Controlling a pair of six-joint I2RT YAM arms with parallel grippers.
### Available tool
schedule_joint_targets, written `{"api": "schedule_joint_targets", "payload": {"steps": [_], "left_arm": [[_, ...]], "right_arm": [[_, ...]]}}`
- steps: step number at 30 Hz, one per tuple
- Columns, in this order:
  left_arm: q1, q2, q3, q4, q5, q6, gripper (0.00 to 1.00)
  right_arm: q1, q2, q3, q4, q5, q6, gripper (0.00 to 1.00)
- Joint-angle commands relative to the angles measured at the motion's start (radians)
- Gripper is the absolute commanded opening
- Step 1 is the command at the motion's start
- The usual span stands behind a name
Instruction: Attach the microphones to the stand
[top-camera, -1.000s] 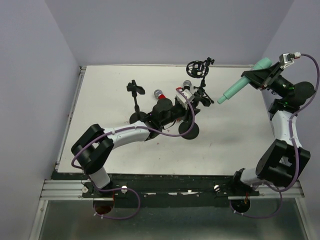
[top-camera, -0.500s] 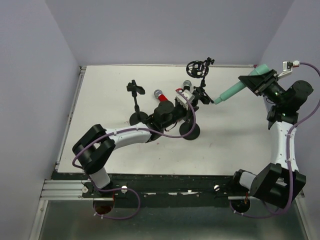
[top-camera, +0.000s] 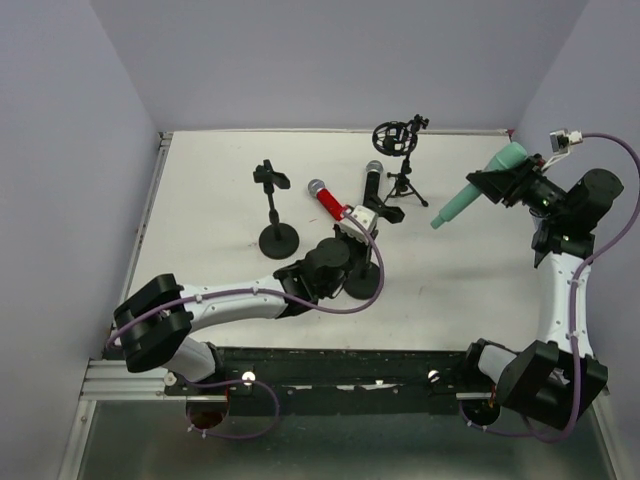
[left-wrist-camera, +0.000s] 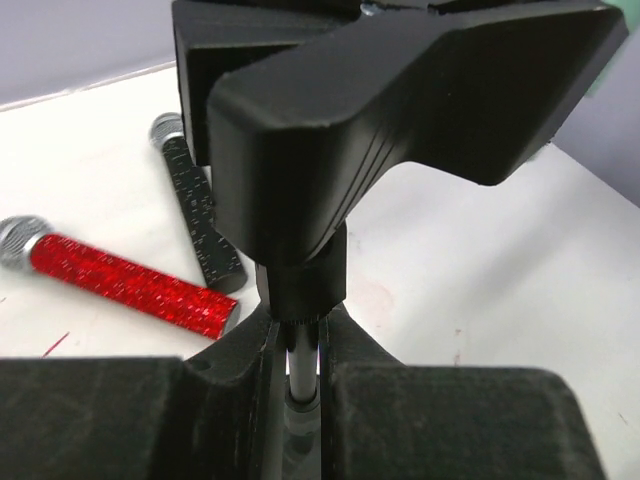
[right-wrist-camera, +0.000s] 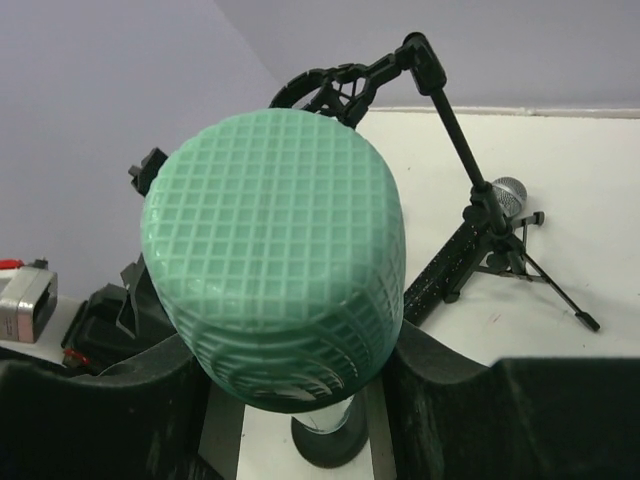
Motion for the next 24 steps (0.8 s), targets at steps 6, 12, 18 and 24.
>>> {"api": "schedule_joint_targets", "payload": {"steps": [6, 12, 18, 24], "left_arm": [[-0.033, -0.014, -0.043, 0.025, -0.306, -0.035, 0.0], [-0.036, -0.07, -0.11, 0.101, -0.177, -0.03, 0.72], [-0.035, -0.239, -0.216, 0.003, 0.03, -0.03, 0.92], [0.029, -0.529, -0.244, -0.299, 0.49, 0.04, 0.98]], "right_arm": [[0.028, -0.01, -0.076, 0.029, -0.145, -0.081, 0.0], [0.055, -0.025, -0.118, 0.02, -0.162, -0.139, 0.0], [0.075, -0.019, -0.114, -0.033, -0.165, -0.21, 0.01], [0.095, -0.016, -0.119, -0.092, -0.197, -0.322, 0.04]]}}
